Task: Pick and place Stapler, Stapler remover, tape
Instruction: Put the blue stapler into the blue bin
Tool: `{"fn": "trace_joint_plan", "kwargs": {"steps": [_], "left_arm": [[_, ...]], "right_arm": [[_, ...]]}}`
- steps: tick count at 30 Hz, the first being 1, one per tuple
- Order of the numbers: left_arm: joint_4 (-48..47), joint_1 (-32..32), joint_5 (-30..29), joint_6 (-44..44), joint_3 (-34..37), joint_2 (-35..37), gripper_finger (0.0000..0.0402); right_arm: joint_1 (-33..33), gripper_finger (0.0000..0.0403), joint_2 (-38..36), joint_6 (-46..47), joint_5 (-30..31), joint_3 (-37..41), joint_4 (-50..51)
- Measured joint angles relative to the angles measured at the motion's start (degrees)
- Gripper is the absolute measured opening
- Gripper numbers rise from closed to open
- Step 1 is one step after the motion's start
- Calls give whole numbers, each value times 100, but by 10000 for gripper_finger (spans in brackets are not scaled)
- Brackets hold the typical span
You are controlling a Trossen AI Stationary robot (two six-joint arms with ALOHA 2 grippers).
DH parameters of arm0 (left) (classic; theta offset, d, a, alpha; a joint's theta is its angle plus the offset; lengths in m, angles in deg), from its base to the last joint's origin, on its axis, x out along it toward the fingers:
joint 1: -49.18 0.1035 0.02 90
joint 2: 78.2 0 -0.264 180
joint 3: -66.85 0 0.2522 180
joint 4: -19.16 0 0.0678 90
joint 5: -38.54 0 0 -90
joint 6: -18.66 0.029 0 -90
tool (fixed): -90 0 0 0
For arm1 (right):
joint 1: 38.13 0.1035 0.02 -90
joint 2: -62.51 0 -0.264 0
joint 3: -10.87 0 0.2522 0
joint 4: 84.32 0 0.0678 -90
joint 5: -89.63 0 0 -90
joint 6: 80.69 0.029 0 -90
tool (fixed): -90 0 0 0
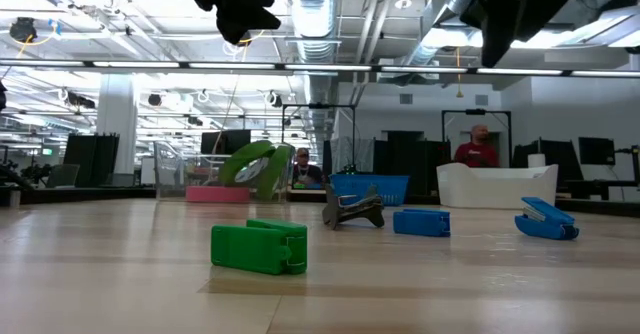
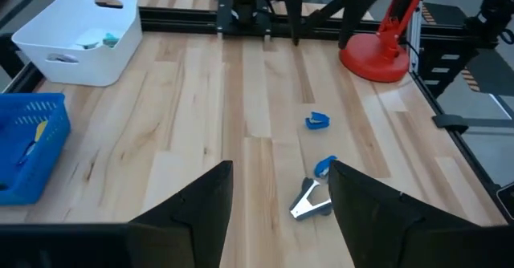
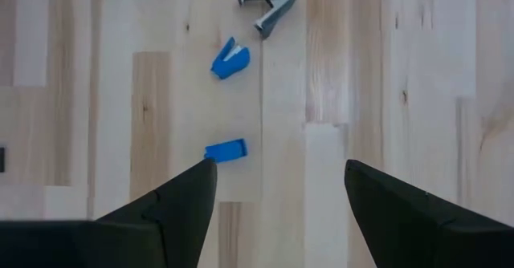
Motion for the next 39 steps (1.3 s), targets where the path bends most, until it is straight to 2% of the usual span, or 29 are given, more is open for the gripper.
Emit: {"fn": "trace_joint_plan", "kwargs": {"steps": [8, 18, 22, 27, 39], "left_arm": [[-15, 43, 1, 196, 0, 0, 195], [-24, 43, 3, 339, 0, 0, 195], [-28, 43, 3, 341, 0, 0, 195], [-31, 43, 3, 341, 0, 0, 195], [-33, 43, 3, 341, 0, 0, 195]], "right_arm": [[-3, 272, 361, -211, 0, -403, 217], [39, 361, 861, -167, -42, -553, 305], [88, 381, 1139, -167, -191, -553, 286], [192, 385, 1540, -152, -487, -553, 271], [495, 363, 2215, -602, -483, -533, -167]]}}
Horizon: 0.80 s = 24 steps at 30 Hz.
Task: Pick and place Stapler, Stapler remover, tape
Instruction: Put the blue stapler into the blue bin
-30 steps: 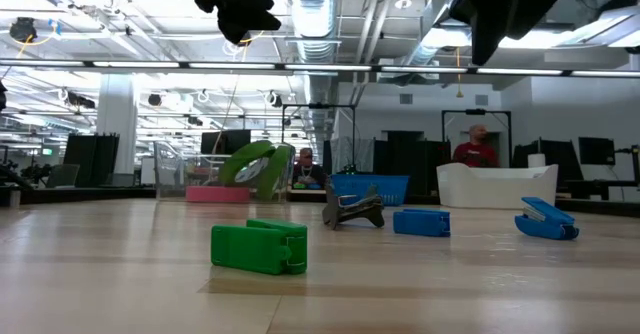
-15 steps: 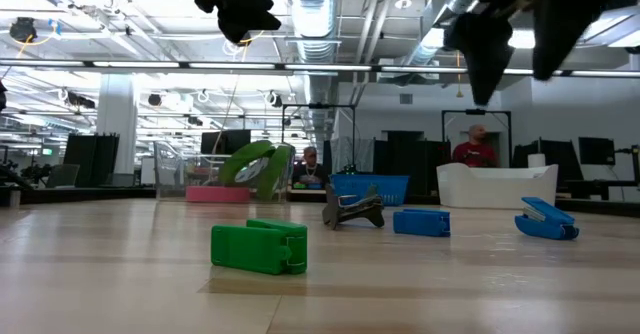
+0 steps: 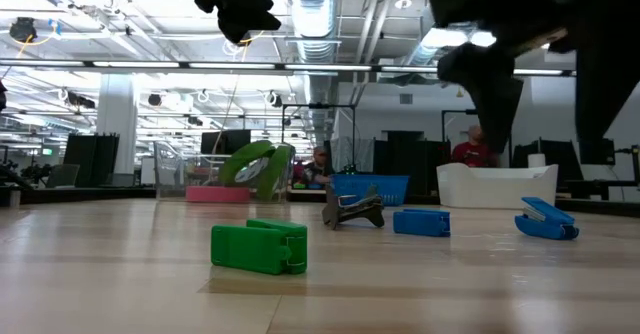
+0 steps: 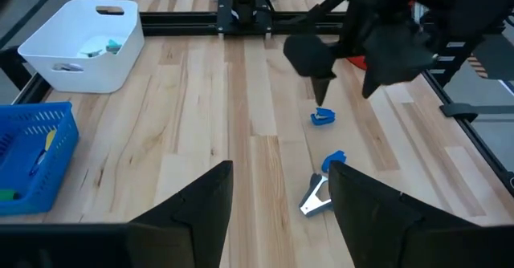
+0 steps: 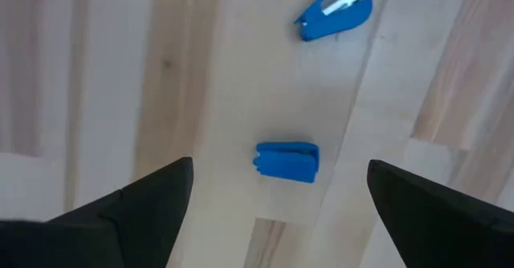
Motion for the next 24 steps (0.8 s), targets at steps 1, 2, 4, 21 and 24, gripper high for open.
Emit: {"fn": "trace_joint_plan", "kwargs": {"steps": [1, 2, 4, 21, 24], "left_arm": [[0, 0, 0, 0, 0, 0, 195], [0, 0, 0, 0, 0, 0, 195], [0, 0, 0, 0, 0, 0, 195], [0, 0, -1, 0, 0, 0, 195], [-2, 0, -90, 2, 0, 0, 195]], "right_arm": [[-9, 361, 40, 1, -7, 13, -11], [-16, 360, 73, -1, 0, 28, -15], [-59, 357, 133, -53, -10, 34, -23], [-157, 334, 128, -155, -239, 738, -648], [-157, 330, 126, -168, -295, 942, -944]]}}
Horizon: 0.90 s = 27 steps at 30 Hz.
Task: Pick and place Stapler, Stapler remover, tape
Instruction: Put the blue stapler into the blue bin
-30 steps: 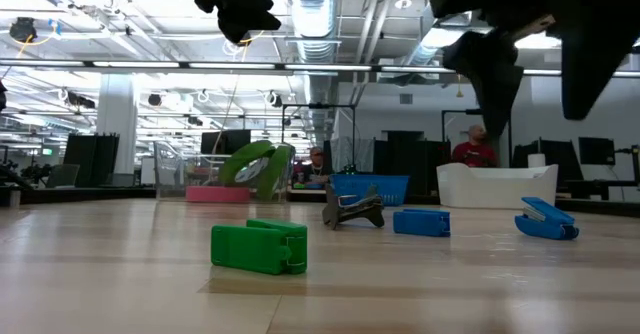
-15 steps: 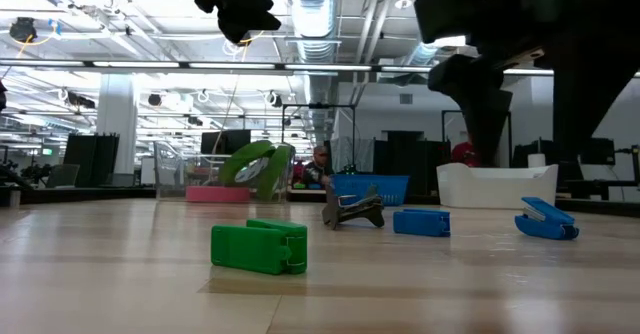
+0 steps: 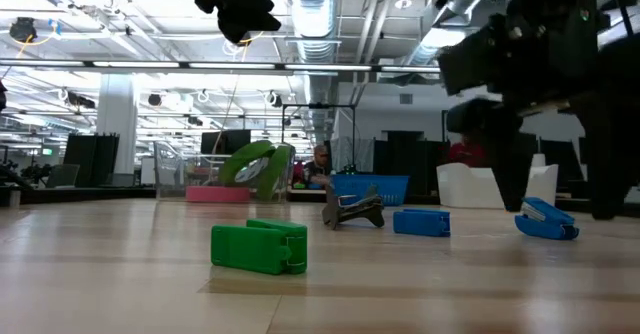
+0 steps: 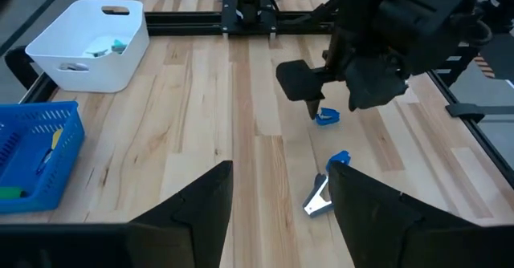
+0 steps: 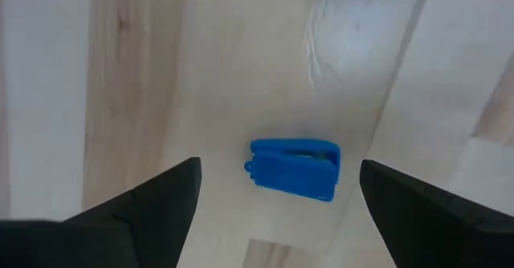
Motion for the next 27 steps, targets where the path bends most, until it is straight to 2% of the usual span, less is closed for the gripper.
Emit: {"fn": "trace_joint_plan", "kwargs": {"steps": [13, 27], "left_arm": [[11, 0, -39, -2, 0, 0, 195], [19, 0, -39, -2, 0, 0, 195]], "right_arm": [[-11, 307, -11, 6, 42, 427, -454], [-13, 240, -11, 7, 48, 427, -547]]}}
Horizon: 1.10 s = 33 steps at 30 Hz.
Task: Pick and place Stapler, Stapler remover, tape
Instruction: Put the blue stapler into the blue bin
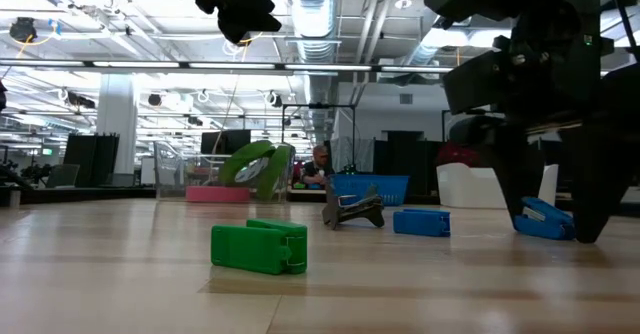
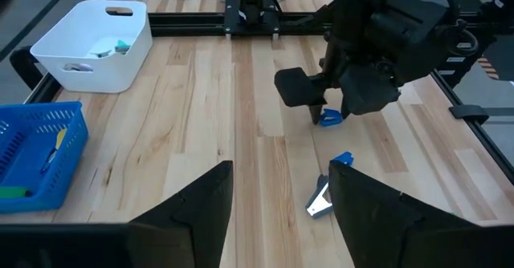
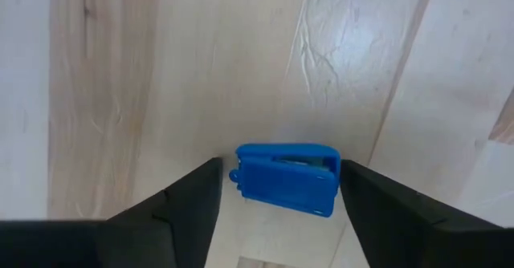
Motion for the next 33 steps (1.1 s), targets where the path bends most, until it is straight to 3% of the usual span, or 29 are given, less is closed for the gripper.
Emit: {"fn": "trace_joint_plan", "kwargs": {"steps": [11, 21, 33], "left_arm": [[2, 0, 0, 0, 0, 0, 195], [7, 0, -2, 0, 0, 0, 195], [57, 0, -2, 0, -2, 0, 195]], "right_arm": [[0, 169, -2, 0, -21, -9, 3], [-27, 201, -172, 2, -47, -7, 73], [-668, 174, -1370, 16, 9, -7, 263]]}}
